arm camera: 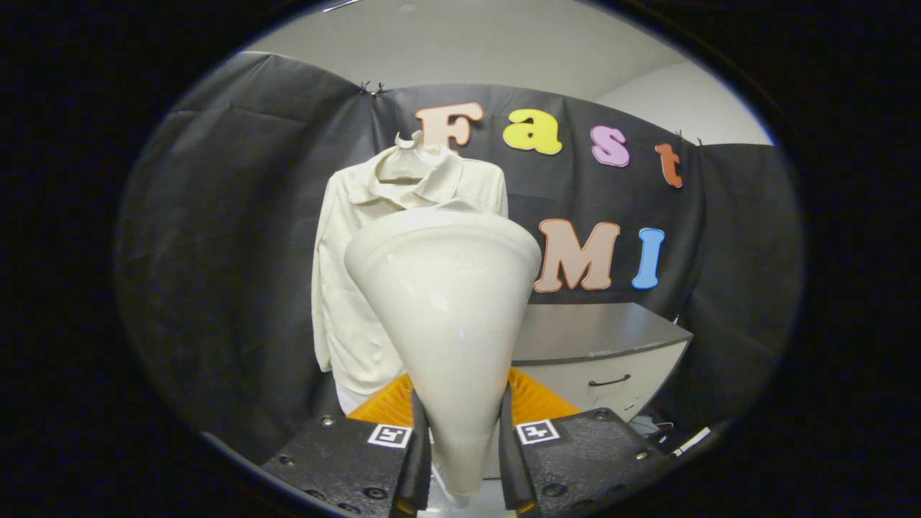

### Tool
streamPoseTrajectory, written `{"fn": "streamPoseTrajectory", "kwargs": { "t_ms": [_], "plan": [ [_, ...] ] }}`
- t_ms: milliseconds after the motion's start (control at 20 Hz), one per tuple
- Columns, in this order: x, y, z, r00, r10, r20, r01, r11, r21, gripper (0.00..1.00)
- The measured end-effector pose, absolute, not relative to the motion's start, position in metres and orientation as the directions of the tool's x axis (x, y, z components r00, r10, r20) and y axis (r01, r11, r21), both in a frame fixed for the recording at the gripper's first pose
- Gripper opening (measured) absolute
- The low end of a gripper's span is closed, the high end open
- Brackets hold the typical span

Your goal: Iron the clothes twice with a garment steamer, once on the left side and once on the right side.

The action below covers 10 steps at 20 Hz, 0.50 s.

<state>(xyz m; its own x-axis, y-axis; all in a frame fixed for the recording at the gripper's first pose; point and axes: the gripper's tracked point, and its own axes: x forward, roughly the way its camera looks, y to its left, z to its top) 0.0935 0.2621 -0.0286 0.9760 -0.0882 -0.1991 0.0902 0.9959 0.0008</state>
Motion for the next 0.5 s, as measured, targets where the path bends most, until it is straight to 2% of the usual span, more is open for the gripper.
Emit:
{"fn": "streamPoseTrajectory", "kwargs": {
  "t_ms": [150,500],
  "plan": [
    [0.109,0.267,-0.036,0.969,-0.086,-0.23,0.089,0.996,0.002,0.39],
    [0.129,0.248,-0.028,0.98,-0.052,-0.193,0.058,0.998,0.026,0.39]
  ]
}}
